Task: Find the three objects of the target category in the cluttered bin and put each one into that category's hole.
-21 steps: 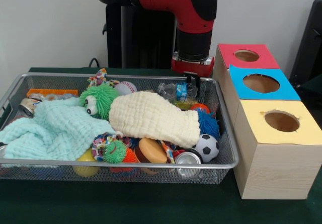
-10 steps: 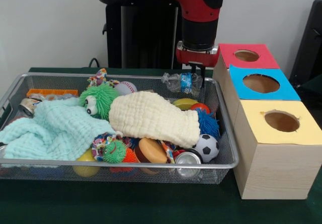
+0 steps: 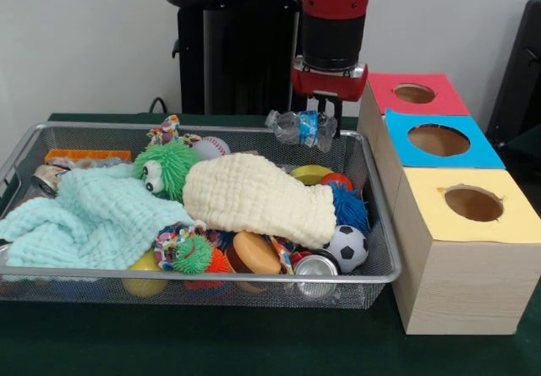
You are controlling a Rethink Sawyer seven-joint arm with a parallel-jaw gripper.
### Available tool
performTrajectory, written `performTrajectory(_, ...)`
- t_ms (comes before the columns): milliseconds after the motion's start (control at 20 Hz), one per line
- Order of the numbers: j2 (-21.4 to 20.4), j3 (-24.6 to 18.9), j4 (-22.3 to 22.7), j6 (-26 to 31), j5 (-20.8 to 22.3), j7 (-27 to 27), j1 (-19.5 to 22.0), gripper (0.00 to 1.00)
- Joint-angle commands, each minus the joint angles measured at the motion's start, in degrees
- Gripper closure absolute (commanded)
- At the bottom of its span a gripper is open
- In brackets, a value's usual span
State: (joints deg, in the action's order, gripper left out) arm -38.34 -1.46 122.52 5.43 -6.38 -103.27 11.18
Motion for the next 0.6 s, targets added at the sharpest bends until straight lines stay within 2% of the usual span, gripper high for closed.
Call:
performTrajectory(50, -3.98, 1.59, -2.83, 10.65, -3.01, -9.82, -1.34, 1.00)
performTrajectory(600, -7.64, 4.42, -4.94, 18.25, -3.53, -11.61, -4.59, 1.00)
